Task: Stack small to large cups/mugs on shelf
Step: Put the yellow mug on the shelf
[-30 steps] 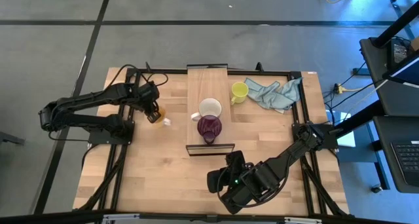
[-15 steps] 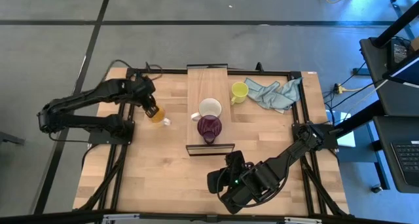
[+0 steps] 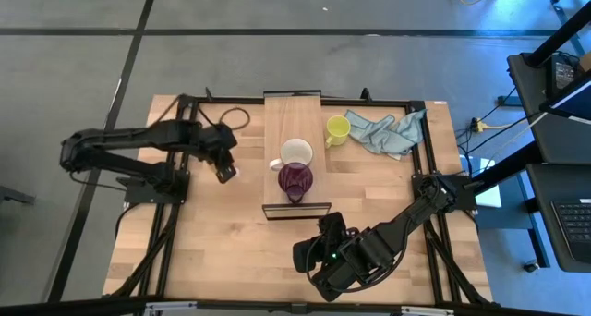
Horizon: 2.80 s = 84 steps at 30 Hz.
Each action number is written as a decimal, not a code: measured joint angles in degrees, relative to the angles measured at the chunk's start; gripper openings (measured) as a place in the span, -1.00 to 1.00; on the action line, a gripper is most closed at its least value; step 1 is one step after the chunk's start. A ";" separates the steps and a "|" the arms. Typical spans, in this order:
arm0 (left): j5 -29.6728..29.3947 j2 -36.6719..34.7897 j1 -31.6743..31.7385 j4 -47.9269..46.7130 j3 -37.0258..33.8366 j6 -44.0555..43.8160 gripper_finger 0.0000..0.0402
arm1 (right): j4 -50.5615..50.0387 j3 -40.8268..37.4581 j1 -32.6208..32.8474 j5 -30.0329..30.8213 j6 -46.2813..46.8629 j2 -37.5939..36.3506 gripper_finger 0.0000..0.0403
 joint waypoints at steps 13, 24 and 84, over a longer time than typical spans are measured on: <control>-3.57 11.41 -5.83 3.80 0.00 2.52 -1.00 | -0.27 0.00 0.00 -1.08 0.11 -0.01 -0.70; -8.92 16.21 -7.99 3.62 -0.02 3.13 -1.00 | -0.61 0.00 -0.02 -1.38 0.19 -0.01 -0.70; -20.70 -7.05 -20.89 -31.38 -0.61 -47.94 -1.00 | -3.63 0.00 0.11 -2.80 -0.01 -0.03 -0.70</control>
